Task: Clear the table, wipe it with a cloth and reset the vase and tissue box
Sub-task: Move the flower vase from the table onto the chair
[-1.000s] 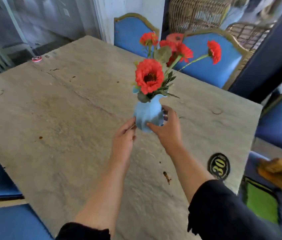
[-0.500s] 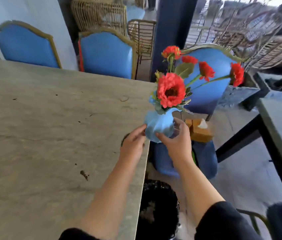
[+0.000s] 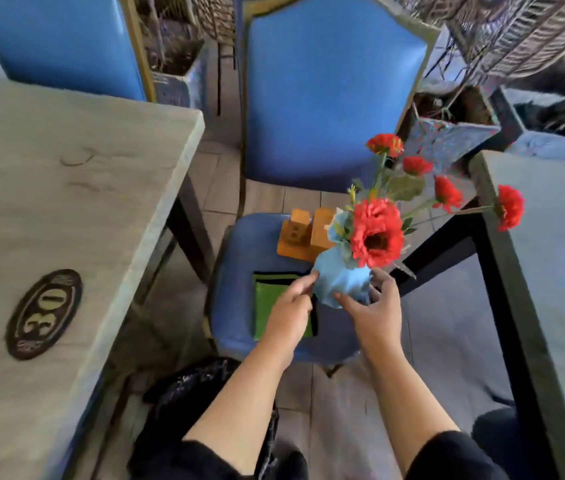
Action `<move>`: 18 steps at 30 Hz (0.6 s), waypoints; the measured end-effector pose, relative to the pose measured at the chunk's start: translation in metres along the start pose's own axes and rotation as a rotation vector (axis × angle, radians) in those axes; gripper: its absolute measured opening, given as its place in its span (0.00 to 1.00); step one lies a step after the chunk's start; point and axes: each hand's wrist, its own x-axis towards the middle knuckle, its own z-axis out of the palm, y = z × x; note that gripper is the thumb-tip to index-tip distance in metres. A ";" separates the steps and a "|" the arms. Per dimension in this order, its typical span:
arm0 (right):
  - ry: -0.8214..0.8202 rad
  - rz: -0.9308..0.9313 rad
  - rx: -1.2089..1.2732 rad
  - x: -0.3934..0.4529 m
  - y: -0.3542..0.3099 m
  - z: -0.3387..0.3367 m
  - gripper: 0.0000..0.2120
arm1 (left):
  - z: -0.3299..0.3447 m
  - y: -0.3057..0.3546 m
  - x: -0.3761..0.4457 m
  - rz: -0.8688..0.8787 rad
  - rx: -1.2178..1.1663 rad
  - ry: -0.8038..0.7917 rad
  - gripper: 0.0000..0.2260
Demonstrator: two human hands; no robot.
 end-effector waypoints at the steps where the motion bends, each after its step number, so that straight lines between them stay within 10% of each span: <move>1: -0.007 0.019 -0.018 0.014 0.020 -0.003 0.31 | 0.012 -0.013 0.016 -0.013 -0.007 -0.005 0.26; 18: -0.075 0.073 0.019 0.085 0.139 0.026 0.14 | 0.049 -0.128 0.125 -0.164 0.009 0.010 0.17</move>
